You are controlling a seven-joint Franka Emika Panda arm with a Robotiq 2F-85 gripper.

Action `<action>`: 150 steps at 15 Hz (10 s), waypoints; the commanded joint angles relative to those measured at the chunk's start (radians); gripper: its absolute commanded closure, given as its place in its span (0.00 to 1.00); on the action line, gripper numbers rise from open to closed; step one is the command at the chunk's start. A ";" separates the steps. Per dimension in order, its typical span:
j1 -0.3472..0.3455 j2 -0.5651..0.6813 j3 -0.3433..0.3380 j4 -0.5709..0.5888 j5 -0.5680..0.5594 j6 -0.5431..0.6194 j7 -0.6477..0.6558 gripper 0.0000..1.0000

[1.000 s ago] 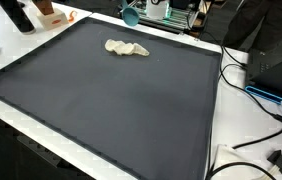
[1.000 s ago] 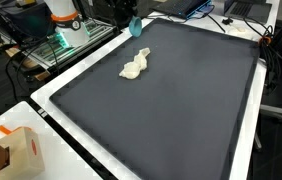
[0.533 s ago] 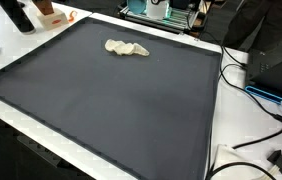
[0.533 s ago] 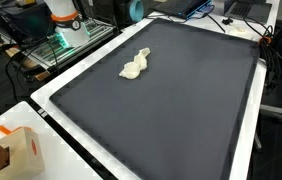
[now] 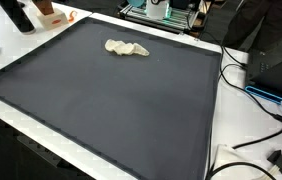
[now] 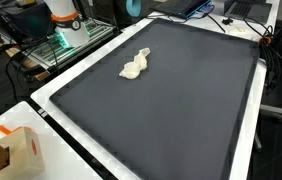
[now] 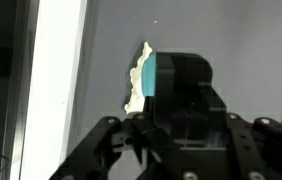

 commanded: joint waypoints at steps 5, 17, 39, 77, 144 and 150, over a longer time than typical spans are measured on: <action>0.011 -0.021 0.046 0.020 -0.138 -0.045 0.121 0.75; 0.052 0.074 -0.057 0.021 -0.063 -0.030 -0.109 0.75; -0.013 0.532 -0.315 0.113 0.395 -0.238 -1.748 0.75; -0.161 1.018 -0.294 0.304 0.668 -0.333 -2.165 0.75; 0.019 0.141 0.003 0.111 -0.093 -0.047 -0.497 0.75; 0.039 0.143 0.001 0.118 -0.114 -0.019 -0.440 0.50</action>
